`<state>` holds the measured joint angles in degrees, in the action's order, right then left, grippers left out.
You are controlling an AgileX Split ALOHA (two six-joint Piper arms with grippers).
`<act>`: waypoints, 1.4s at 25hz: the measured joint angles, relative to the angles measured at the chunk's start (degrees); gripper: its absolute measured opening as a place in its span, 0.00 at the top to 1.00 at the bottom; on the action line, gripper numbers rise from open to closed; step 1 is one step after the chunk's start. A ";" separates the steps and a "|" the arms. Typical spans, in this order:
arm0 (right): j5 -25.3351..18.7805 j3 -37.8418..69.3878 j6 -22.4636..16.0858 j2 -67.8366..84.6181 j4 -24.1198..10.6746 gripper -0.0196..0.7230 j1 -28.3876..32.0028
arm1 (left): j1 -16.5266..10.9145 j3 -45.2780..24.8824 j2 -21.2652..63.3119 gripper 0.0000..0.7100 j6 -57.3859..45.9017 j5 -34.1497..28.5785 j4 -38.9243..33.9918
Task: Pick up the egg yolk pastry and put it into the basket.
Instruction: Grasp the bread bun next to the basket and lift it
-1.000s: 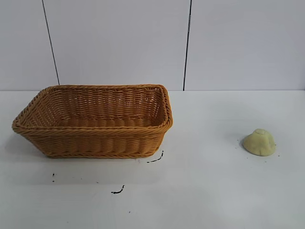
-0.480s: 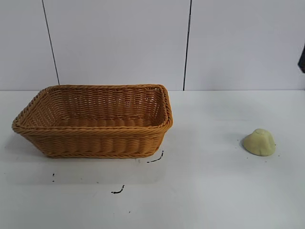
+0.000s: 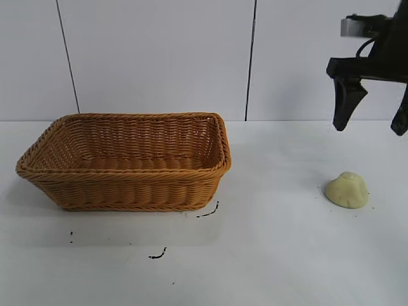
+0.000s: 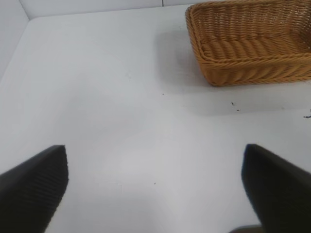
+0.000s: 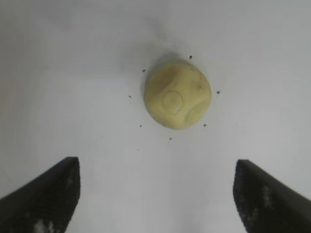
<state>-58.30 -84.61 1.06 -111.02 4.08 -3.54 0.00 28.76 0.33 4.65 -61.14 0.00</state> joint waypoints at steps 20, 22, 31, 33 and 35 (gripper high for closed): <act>10.28 -0.19 -2.04 -15.07 -2.16 0.22 0.00 | 0.00 0.00 0.00 0.02 0.00 0.00 0.00; 10.45 -0.19 -2.05 -15.09 -2.17 0.29 0.00 | 0.00 0.00 0.00 0.02 0.00 0.00 0.00; 10.88 -0.19 -2.05 -15.09 -2.57 0.66 0.00 | 0.00 0.00 0.00 0.02 0.00 0.00 0.00; 10.88 -0.19 -2.05 -15.02 -2.57 0.72 0.00 | 0.00 0.00 0.00 0.02 0.00 0.00 0.00; 10.88 -0.19 -2.05 -14.74 -2.57 0.74 0.00 | 0.00 0.00 0.00 0.02 0.00 0.00 0.00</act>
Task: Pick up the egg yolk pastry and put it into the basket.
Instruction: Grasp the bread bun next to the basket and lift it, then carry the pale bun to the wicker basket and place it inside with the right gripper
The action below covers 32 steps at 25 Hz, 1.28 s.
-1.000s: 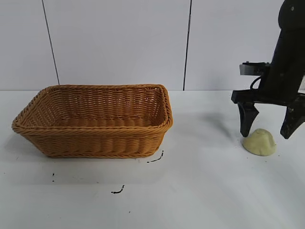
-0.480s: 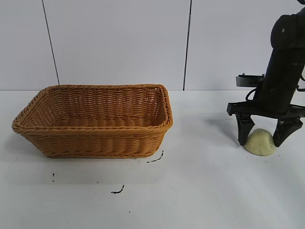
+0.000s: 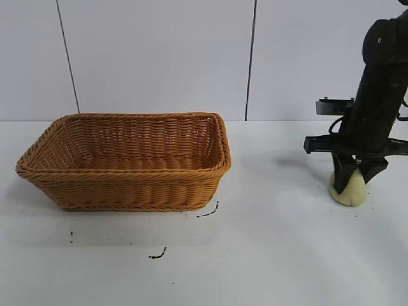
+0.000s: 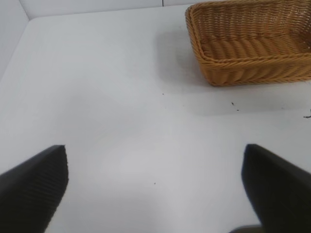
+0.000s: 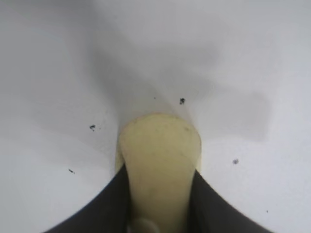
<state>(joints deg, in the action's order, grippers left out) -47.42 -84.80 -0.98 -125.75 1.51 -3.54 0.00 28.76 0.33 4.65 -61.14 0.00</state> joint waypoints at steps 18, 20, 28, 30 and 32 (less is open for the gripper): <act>-21.20 -24.24 1.48 8.25 -0.42 0.76 0.00 | 0.00 0.00 0.00 0.02 0.00 0.00 0.00; -21.50 -25.84 1.48 8.25 -0.18 0.76 -0.15 | 0.00 0.00 0.00 0.02 0.00 0.00 0.00; -21.23 -27.80 1.48 8.25 -0.12 0.76 -6.88 | 0.00 0.00 0.00 0.02 0.00 0.00 0.00; -20.35 -27.80 1.48 8.25 0.05 0.76 -9.76 | 0.00 0.00 0.00 0.02 0.00 0.00 0.00; -19.36 -27.81 1.48 8.25 0.11 0.76 -12.53 | 0.00 0.00 0.00 0.02 0.00 0.00 0.00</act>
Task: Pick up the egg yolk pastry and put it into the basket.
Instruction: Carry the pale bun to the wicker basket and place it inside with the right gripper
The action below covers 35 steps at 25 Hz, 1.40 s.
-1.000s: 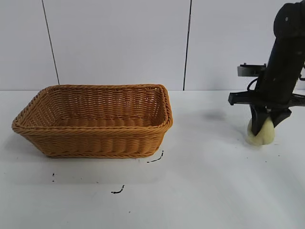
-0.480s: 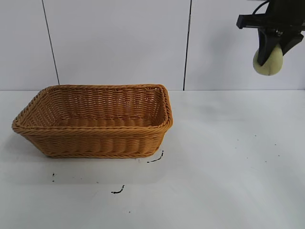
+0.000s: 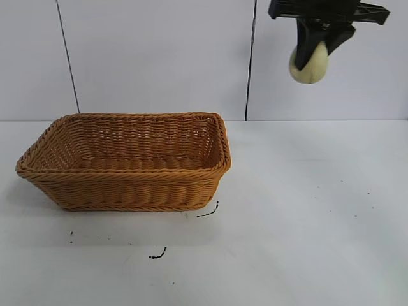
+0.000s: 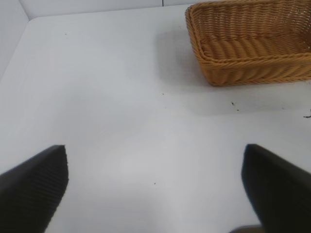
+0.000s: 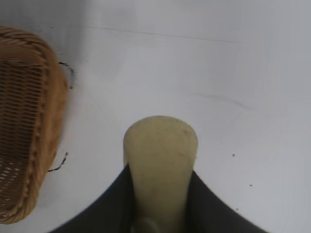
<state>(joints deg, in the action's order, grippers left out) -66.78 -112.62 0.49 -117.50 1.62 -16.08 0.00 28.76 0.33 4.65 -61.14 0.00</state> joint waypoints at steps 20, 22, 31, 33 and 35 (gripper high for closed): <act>23.14 -0.12 -0.49 -11.18 0.12 0.76 -21.97 | 0.00 0.00 0.00 0.02 0.00 0.00 0.00; 24.92 -0.12 -0.49 -13.76 0.05 0.76 -22.06 | 0.00 0.00 0.00 0.02 0.00 0.00 0.00; 28.62 -0.12 -0.49 -20.32 0.05 0.67 -22.16 | 0.00 0.00 0.00 0.02 0.00 0.00 0.00; 28.70 -0.12 -0.49 -20.27 0.05 0.54 -22.20 | 0.00 0.00 0.00 0.02 0.00 0.00 0.00; 28.52 -0.12 -0.49 -19.96 0.05 0.34 -22.22 | 0.00 0.00 0.00 0.02 0.00 0.00 0.00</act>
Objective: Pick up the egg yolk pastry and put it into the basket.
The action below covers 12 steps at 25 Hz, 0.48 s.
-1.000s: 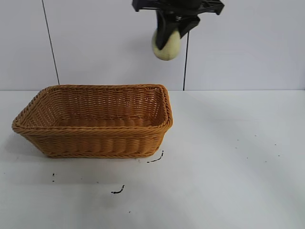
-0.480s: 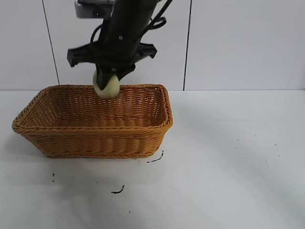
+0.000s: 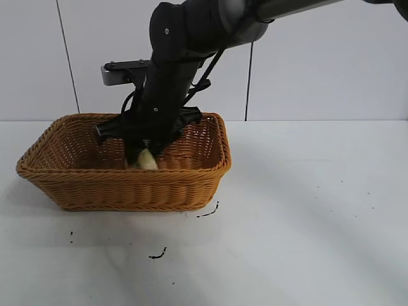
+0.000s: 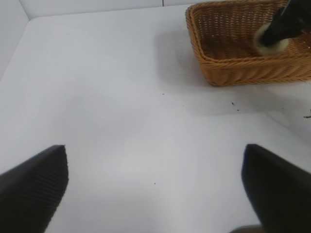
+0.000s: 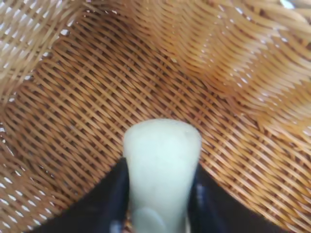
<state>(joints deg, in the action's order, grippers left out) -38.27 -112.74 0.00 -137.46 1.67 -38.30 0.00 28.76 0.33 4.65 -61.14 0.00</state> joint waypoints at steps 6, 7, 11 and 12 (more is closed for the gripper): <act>-2.56 -1.28 -1.28 3.24 0.00 0.15 0.00 | 0.00 0.00 0.00 0.02 0.00 0.00 0.00; -3.15 -2.20 -1.53 4.24 -0.06 0.14 0.00 | 0.00 0.00 0.00 0.02 0.00 0.00 0.00; -7.18 -7.31 -1.84 7.35 -0.24 0.13 0.00 | 0.00 0.00 0.00 0.02 0.00 0.00 0.00; -8.45 -8.75 -1.89 7.63 -0.51 0.13 0.00 | 0.00 0.00 0.00 0.02 0.00 0.00 0.00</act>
<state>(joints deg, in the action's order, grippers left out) -46.72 -121.49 -1.89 -129.83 1.16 -38.30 0.00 28.76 0.33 4.65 -61.14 0.00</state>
